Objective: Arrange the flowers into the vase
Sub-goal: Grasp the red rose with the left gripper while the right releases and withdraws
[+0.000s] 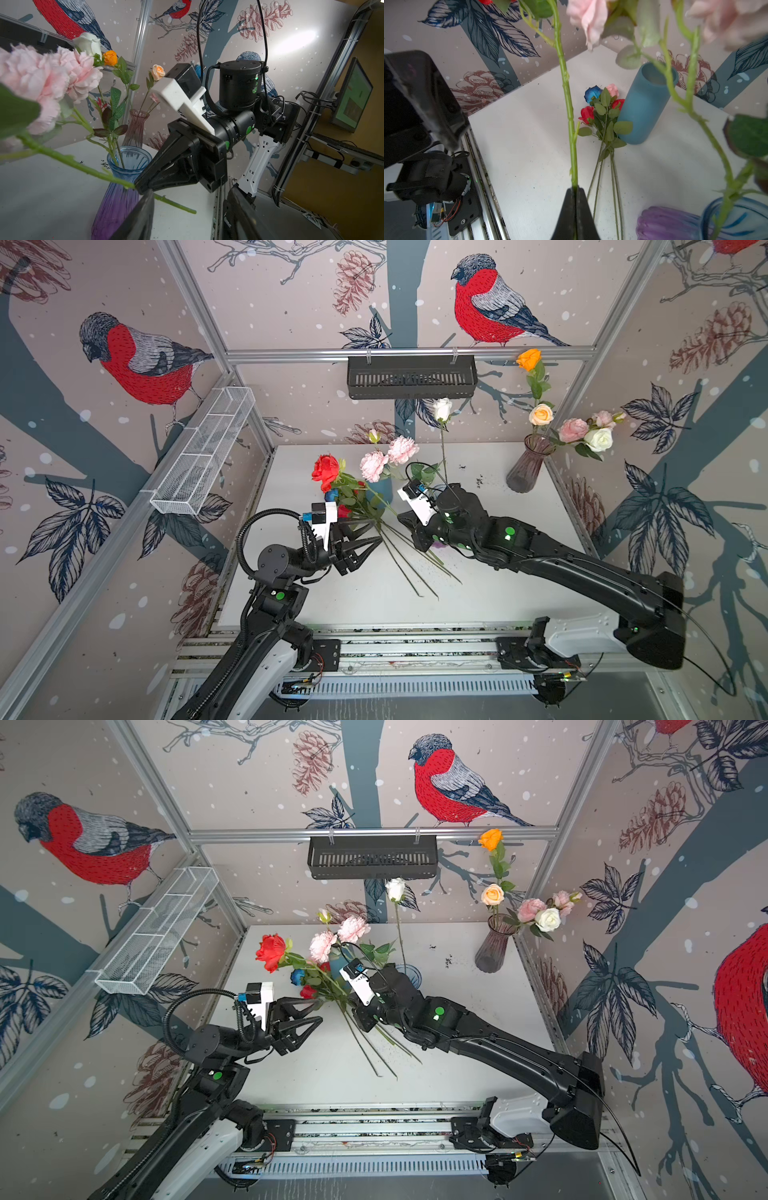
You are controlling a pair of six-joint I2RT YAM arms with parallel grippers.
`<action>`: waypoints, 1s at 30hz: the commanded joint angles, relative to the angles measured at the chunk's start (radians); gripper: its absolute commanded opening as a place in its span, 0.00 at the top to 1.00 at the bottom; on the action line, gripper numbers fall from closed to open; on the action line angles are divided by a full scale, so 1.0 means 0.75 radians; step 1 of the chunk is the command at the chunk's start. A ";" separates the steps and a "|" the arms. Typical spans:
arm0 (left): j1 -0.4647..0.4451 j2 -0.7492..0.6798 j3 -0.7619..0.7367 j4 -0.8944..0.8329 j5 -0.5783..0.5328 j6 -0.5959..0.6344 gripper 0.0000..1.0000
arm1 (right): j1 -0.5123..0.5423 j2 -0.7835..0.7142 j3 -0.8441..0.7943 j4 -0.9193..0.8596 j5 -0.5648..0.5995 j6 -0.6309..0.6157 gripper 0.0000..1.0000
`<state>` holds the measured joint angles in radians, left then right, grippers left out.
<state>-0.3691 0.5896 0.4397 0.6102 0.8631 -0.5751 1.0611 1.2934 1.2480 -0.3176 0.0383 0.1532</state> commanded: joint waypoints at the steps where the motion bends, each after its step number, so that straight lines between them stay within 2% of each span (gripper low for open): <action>1: -0.001 -0.024 0.022 -0.106 -0.009 0.083 0.42 | 0.031 -0.047 -0.018 0.109 0.022 -0.041 0.99; 9: -0.001 0.075 0.095 0.049 0.052 -0.002 0.42 | 0.114 -0.186 -0.140 0.278 -0.064 -0.061 0.99; 19: -0.001 0.150 0.122 0.331 0.010 -0.202 0.42 | 0.155 -0.196 -0.173 0.285 -0.096 -0.057 0.99; 24: -0.001 0.177 0.141 0.356 -0.017 -0.221 0.43 | 0.168 -0.198 -0.173 0.280 -0.101 -0.061 0.99; 25: -0.001 0.180 0.145 0.345 -0.029 -0.215 0.47 | 0.172 -0.198 -0.175 0.280 -0.100 -0.062 0.99; 27: -0.001 0.189 0.146 0.348 -0.032 -0.218 0.62 | 0.173 -0.201 -0.179 0.277 -0.086 -0.059 0.99; 29: -0.001 0.198 0.148 0.354 -0.034 -0.223 0.80 | 0.174 -0.200 -0.177 0.273 -0.070 -0.054 0.99; 30: -0.001 0.202 0.150 0.357 -0.031 -0.227 0.92 | 0.174 -0.202 -0.176 0.272 -0.066 -0.051 0.99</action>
<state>-0.3691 0.7380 0.5426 0.8108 0.8402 -0.7277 1.1896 1.1496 1.1160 -0.1417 -0.0265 0.1165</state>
